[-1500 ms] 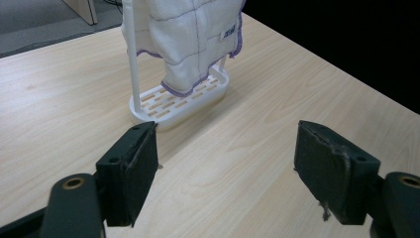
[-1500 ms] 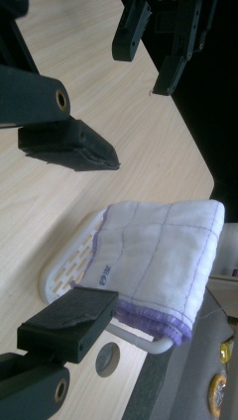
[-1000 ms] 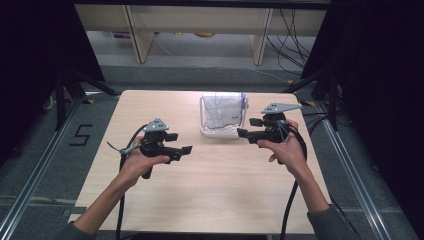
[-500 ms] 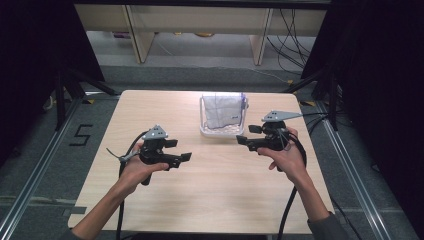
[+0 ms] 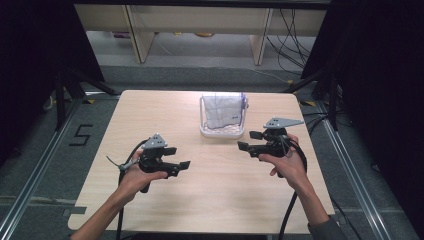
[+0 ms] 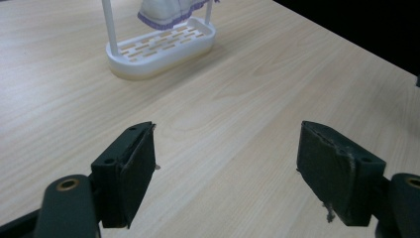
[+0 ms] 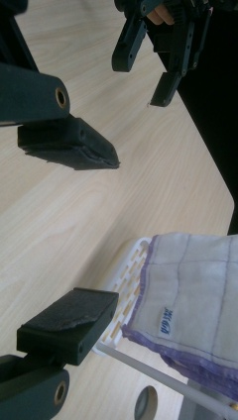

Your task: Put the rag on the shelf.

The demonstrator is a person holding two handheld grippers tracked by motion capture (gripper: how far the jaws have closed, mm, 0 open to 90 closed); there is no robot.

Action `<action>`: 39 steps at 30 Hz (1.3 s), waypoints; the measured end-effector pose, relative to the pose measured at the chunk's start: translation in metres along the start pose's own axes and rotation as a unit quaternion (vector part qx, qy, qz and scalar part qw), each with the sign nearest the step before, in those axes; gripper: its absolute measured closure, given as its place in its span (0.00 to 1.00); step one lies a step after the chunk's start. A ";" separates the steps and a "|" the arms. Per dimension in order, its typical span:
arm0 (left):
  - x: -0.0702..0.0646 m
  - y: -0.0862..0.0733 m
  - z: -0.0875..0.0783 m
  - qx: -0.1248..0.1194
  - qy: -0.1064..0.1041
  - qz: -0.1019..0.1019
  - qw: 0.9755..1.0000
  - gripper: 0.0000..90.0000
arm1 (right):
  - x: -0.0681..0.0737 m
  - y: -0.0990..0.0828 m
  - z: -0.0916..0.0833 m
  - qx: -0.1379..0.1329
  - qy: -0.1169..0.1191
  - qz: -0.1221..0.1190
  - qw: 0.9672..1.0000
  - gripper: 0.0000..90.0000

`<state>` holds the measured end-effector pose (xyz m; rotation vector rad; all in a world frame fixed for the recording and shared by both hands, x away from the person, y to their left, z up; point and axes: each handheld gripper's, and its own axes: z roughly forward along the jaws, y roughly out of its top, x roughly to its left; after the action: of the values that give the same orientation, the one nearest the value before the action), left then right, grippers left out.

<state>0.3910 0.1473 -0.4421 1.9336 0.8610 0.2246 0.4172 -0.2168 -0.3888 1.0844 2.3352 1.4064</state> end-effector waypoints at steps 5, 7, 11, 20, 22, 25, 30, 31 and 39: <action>0.000 -0.011 -0.002 0.004 0.004 -0.001 1.000 0.25 | 0.000 -0.010 0.007 0.012 0.008 -0.011 1.000 0.37; 0.000 -0.015 -0.002 0.003 0.003 -0.002 1.000 0.25 | 0.001 -0.015 0.009 0.020 0.005 -0.001 1.000 0.37; 0.000 -0.021 -0.003 0.005 0.004 -0.004 1.000 0.25 | 0.002 -0.023 0.013 0.022 0.003 -0.001 1.000 0.37; -0.004 -0.038 -0.006 0.013 -0.001 0.000 1.000 0.25 | 0.013 -0.044 0.014 0.022 0.010 -0.012 1.000 0.37; -0.005 -0.042 -0.006 0.015 -0.002 -0.001 1.000 0.25 | 0.017 -0.054 0.011 0.032 0.010 -0.006 0.999 0.37; -0.007 -0.045 -0.007 0.015 -0.002 -0.002 1.000 0.25 | 0.016 -0.061 0.012 0.031 0.010 -0.014 0.999 0.37; -0.012 -0.051 -0.009 0.019 -0.005 0.008 1.000 0.25 | 0.018 -0.078 0.013 0.049 0.019 -0.006 0.999 0.37; -0.014 -0.053 -0.009 0.020 -0.002 0.010 1.000 0.25 | 0.018 -0.078 0.013 0.049 0.019 -0.006 0.999 0.37; -0.022 -0.064 -0.012 0.025 -0.010 0.013 1.000 0.25 | 0.022 -0.094 0.007 0.057 0.018 0.002 0.998 0.36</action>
<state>0.3382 0.1594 -0.4851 1.9924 0.8363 0.2011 0.3601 -0.2233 -0.4661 1.1019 2.4683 1.3187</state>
